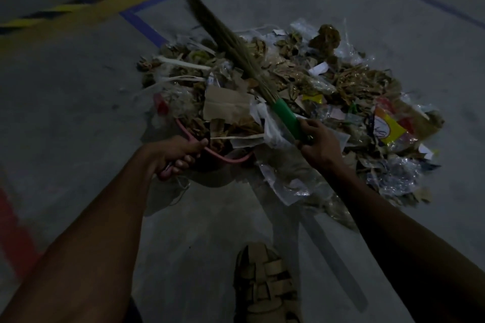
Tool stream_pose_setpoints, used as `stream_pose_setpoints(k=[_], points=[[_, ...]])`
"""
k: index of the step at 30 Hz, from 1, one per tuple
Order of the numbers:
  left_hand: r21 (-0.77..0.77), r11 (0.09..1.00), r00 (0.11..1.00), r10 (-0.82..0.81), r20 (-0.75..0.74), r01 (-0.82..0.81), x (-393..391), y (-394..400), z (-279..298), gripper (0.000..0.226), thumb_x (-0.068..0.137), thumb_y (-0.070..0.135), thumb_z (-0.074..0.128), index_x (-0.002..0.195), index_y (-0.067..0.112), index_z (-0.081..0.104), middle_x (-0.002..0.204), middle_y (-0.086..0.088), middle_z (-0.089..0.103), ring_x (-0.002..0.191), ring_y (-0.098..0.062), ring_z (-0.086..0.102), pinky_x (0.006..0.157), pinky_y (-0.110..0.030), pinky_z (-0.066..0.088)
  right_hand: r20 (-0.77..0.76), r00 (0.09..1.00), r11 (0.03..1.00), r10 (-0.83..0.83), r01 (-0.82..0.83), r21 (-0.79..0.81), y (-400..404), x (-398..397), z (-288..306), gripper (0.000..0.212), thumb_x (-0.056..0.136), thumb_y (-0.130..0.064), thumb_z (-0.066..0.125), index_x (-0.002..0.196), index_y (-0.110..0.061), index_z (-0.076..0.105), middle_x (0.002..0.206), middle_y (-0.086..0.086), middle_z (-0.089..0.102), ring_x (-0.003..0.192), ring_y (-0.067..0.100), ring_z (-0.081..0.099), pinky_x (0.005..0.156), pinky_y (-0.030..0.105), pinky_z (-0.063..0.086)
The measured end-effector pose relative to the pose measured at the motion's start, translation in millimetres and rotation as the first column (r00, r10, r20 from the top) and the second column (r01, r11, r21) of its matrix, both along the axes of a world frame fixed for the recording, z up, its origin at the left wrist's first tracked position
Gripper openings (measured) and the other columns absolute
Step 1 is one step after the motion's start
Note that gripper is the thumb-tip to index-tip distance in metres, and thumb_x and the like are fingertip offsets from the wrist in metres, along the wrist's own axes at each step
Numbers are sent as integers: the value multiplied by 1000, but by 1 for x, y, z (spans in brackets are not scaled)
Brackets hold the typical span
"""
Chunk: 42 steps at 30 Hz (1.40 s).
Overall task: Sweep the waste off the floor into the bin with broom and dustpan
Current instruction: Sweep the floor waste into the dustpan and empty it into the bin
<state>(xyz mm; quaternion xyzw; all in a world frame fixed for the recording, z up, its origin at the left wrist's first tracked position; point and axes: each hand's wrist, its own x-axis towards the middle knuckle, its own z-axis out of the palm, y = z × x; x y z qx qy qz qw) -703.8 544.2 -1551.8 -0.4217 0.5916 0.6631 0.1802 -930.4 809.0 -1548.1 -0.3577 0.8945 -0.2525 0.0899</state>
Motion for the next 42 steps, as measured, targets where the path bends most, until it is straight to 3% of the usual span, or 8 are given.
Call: stream_pose_setpoints(k=[8, 11, 16, 21, 24, 27, 35, 42], points=[[48, 998, 999, 35, -2, -34, -1, -9, -6, 61, 68, 65, 67, 88, 10, 51, 52, 6, 34, 33, -3, 25, 33, -15, 24, -17, 995, 992, 99, -100, -80, -14, 8, 13, 62, 80, -11, 73, 139, -15, 56, 138, 3, 56, 116, 27, 57, 85, 38, 53], [77, 996, 999, 53, 10, -53, -2, -3, -4, 86, 37, 77, 85, 83, 12, 53, 52, 6, 34, 33, -4, 26, 33, -16, 25, 11, 991, 990, 133, -133, 38, -11, 24, 11, 61, 81, -11, 67, 141, -20, 54, 137, 1, 55, 112, 28, 59, 80, 35, 52], [99, 989, 992, 106, 76, -113, 5, 24, 12, 42, 92, 51, 60, 81, 12, 48, 49, 5, 34, 32, -5, 27, 34, -15, 25, 42, 995, 992, 87, -91, 93, -3, 58, 32, 59, 82, -10, 65, 139, -18, 55, 134, 5, 57, 104, 30, 60, 78, 38, 52], [73, 978, 979, 192, 69, -197, 8, 40, 51, 40, 96, 48, 60, 80, 13, 49, 47, 6, 38, 32, -4, 29, 34, -14, 25, 71, 991, 989, 110, -116, 87, 15, 81, 77, 47, 80, -11, 66, 127, -10, 62, 130, 10, 59, 103, 38, 58, 74, 38, 48], [91, 969, 972, 222, 81, -229, 9, 49, 95, 40, 96, 48, 60, 79, 13, 49, 48, 6, 38, 32, -3, 28, 34, -14, 25, 121, 981, 966, 148, -170, 193, 27, 86, 118, 53, 84, -13, 65, 136, -8, 56, 135, 11, 55, 108, 35, 55, 70, 29, 37], [65, 973, 970, 213, 120, -222, 20, 63, 143, 43, 95, 52, 60, 79, 14, 49, 50, 7, 38, 32, -3, 29, 33, -15, 26, 188, 967, 944, 170, -215, 251, 33, 90, 166, 57, 86, -20, 63, 141, -11, 51, 139, 8, 52, 109, 35, 57, 73, 33, 46], [49, 948, 940, 304, 155, -314, 86, 111, 289, 44, 96, 50, 62, 75, 12, 50, 53, 3, 38, 32, -5, 30, 34, -15, 27, 234, 958, 924, 164, -232, 304, 55, 141, 340, 62, 86, -17, 65, 145, -16, 48, 141, 3, 50, 106, 28, 58, 70, 25, 39], [128, 929, 933, 330, 143, -348, 166, 159, 456, 40, 99, 44, 60, 73, 15, 49, 49, 5, 38, 35, -8, 30, 41, -17, 23, 290, 947, 909, 137, -237, 343, 95, 222, 510, 61, 85, -16, 64, 144, -15, 49, 141, 7, 49, 105, 31, 58, 77, 42, 55]])
